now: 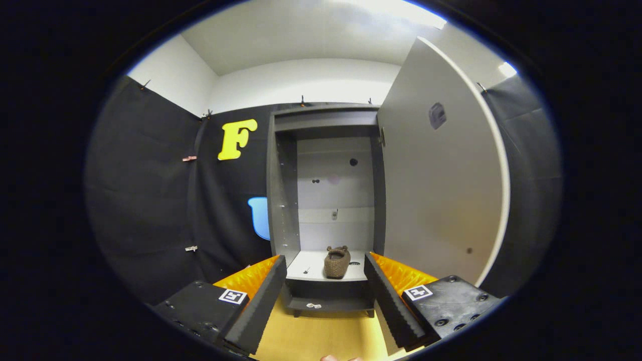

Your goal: Open the shoe cabinet door, grab the shoes and put them into the shoe cabinet, then close the shoe cabinet door.

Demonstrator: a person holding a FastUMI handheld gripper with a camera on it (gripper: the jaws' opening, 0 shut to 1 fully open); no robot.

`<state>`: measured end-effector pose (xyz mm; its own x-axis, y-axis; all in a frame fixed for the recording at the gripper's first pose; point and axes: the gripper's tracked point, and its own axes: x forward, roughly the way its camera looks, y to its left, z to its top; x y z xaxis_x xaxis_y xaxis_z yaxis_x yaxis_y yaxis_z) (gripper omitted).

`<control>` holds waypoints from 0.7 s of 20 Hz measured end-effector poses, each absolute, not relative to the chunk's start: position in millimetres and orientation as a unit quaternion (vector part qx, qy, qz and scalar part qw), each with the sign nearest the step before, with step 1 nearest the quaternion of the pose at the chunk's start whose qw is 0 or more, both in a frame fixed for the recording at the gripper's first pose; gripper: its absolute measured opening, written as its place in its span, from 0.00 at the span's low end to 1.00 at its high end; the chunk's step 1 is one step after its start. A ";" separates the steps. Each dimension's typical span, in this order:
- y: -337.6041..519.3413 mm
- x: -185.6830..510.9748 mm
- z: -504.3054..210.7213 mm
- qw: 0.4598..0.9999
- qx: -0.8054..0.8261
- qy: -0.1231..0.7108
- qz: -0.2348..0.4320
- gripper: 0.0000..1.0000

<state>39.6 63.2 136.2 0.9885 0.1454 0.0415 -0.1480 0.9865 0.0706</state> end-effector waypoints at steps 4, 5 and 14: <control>15.6 1.0 131.9 0.996 0.050 -0.018 0.070 0.96; -0.8 -6.0 131.9 0.997 0.049 -0.019 0.062 0.96; -145.4 -7.8 130.5 0.999 0.034 -0.019 -0.022 0.96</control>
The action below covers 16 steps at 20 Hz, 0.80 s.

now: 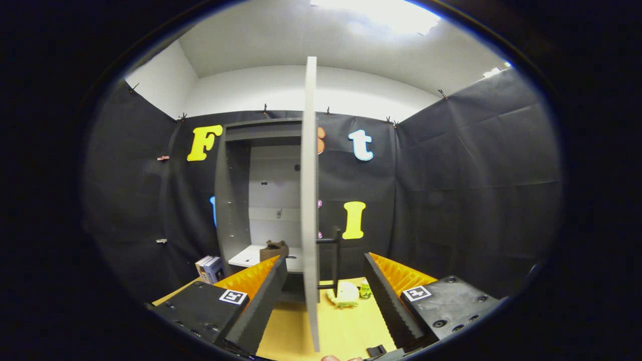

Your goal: Open the shoe cabinet door, grab the shoes and put them into the shoe cabinet, then close the shoe cabinet door.

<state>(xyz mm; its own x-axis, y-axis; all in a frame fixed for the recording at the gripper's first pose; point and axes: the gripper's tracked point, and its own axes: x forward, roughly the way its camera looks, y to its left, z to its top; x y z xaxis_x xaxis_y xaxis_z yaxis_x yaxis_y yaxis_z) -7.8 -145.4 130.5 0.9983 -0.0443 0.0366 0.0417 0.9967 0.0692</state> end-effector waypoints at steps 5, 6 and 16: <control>-205.2 27.3 106.2 0.998 0.047 0.011 -0.047 0.97; -213.6 35.8 101.3 0.997 0.053 0.020 -0.047 0.97; -212.3 85.6 82.0 0.997 0.059 0.043 -0.014 0.97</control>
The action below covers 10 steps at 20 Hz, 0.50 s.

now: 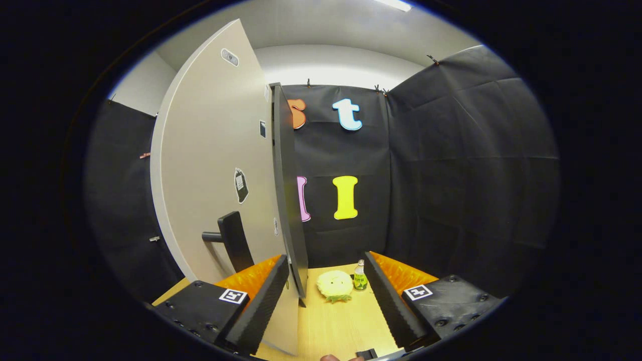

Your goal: Open the shoe cabinet door, grab the shoes and put them into the shoe cabinet, then close the shoe cabinet door.

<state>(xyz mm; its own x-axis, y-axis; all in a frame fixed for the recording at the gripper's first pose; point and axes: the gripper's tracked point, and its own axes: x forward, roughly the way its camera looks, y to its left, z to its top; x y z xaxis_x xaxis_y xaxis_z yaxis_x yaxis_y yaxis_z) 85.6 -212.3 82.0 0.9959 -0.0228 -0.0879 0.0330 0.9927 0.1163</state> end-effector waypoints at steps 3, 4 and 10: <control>-207.7 85.4 79.9 0.997 0.065 0.044 -0.013 0.97; -204.5 85.3 80.0 0.997 0.067 0.044 -0.011 0.97; -158.4 80.9 77.7 0.995 0.086 0.044 -0.003 0.98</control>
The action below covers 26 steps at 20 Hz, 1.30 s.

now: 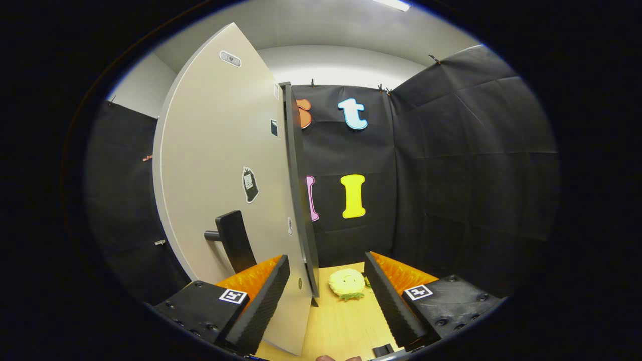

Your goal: Open the shoe cabinet door, grab the shoes and put them into the shoe cabinet, then close the shoe cabinet door.

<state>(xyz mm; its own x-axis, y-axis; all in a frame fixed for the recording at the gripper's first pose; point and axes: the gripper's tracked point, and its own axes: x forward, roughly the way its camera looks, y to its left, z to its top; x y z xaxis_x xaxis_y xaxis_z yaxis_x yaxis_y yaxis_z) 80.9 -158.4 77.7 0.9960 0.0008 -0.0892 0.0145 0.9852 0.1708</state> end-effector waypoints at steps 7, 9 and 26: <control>-95.7 87.0 79.1 0.996 0.076 0.038 0.016 0.98; -77.2 90.8 80.3 0.996 0.073 0.037 0.025 0.97; 76.1 163.4 79.3 0.997 0.036 0.045 0.057 0.98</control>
